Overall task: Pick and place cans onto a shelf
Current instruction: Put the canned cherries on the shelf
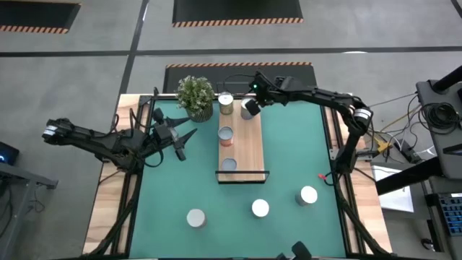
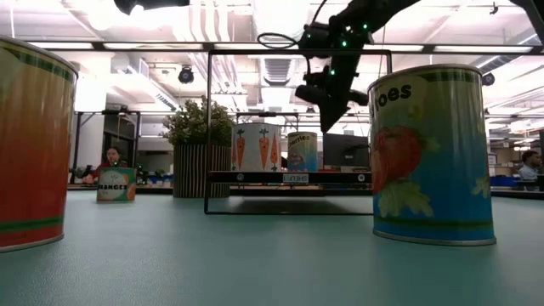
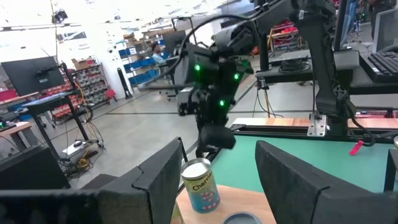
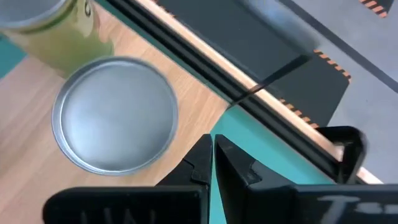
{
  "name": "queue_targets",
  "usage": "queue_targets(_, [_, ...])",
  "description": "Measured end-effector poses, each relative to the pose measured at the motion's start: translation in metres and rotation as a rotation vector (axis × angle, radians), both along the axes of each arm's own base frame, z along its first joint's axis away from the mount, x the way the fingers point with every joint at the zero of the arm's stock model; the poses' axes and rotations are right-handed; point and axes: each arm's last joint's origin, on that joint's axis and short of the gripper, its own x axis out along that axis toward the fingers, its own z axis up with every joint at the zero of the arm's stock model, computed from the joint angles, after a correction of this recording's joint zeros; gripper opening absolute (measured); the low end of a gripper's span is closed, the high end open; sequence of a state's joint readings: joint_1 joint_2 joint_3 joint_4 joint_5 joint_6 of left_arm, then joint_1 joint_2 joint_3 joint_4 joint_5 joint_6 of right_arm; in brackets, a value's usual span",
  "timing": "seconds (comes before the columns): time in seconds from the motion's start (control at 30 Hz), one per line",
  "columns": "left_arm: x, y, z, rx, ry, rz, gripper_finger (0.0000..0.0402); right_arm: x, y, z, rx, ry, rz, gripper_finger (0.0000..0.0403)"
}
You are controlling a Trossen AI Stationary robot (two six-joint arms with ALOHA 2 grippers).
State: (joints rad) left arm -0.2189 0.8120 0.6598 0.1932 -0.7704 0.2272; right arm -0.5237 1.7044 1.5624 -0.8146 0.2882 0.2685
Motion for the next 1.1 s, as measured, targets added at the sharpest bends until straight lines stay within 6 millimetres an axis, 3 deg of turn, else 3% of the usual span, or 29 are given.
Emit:
queue_targets(0.17, [0.0, 0.0, 0.0, 0.0, 0.0, 0.0, 0.0187, 0.002, -0.001, -0.014, 0.018, 0.0, 0.007, 0.0009])
queue_targets(0.33, [0.0, 0.0, 0.0, 0.0, 0.0, -0.001, 0.0187, 0.005, 0.005, -0.015, 0.048, -0.02, 0.023, 0.0009])
queue_targets(0.7, [0.0, 0.0, 0.0, 0.0, 0.0, -0.002, 0.0187, 0.022, 0.032, -0.015, 0.112, -0.071, 0.134, 0.0009])
queue_targets(0.9, [0.0, 0.0, 0.0, 0.0, 0.0, -0.002, 0.0187, 0.025, 0.04, -0.006, 0.116, -0.097, 0.158, 0.0009])
queue_targets(1.1, [0.0, 0.0, 0.0, 0.0, 0.0, -0.003, 0.0187, 0.029, 0.034, 0.012, 0.053, -0.171, 0.202, 0.0009])
